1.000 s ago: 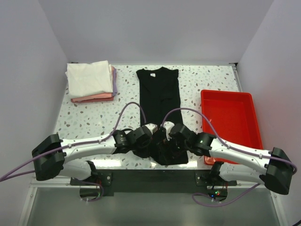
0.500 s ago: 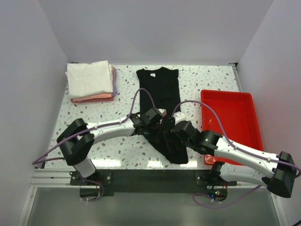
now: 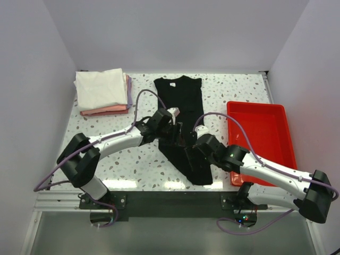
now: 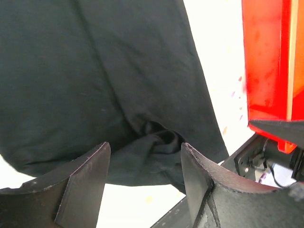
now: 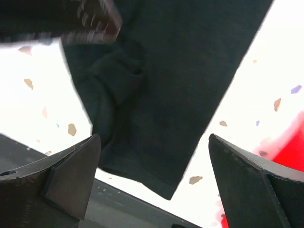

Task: Fold and stack the t-shirts
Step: Fold the tshirt

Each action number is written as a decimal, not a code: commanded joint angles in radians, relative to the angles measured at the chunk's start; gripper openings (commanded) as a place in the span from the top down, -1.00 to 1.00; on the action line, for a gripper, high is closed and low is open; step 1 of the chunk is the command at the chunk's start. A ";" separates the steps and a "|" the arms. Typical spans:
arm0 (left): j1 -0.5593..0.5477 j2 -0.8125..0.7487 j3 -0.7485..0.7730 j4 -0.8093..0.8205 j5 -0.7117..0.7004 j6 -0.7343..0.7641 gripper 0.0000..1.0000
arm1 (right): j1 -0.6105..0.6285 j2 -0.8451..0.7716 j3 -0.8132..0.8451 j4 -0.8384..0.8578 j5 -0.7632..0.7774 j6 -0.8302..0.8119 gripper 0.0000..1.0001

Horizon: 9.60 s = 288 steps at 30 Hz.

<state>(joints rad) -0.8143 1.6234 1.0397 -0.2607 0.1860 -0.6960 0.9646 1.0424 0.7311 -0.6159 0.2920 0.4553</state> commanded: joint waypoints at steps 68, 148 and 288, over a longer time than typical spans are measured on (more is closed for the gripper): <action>0.138 -0.023 -0.382 0.325 0.112 -0.082 0.74 | -0.078 0.462 0.271 -0.087 0.050 -0.139 -0.96; 0.141 -0.074 -0.517 0.221 -0.071 -0.091 1.00 | -0.198 0.137 0.091 0.081 -0.406 -0.039 0.32; -0.120 -0.620 -0.291 -0.327 0.030 -0.070 -0.24 | -0.213 0.602 0.214 0.249 -0.421 0.117 -0.98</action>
<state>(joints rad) -0.9112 0.9367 0.6605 -0.7071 0.2409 -0.8116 0.7582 1.6432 0.9314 -0.3275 -0.1474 0.5900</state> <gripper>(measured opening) 0.618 0.987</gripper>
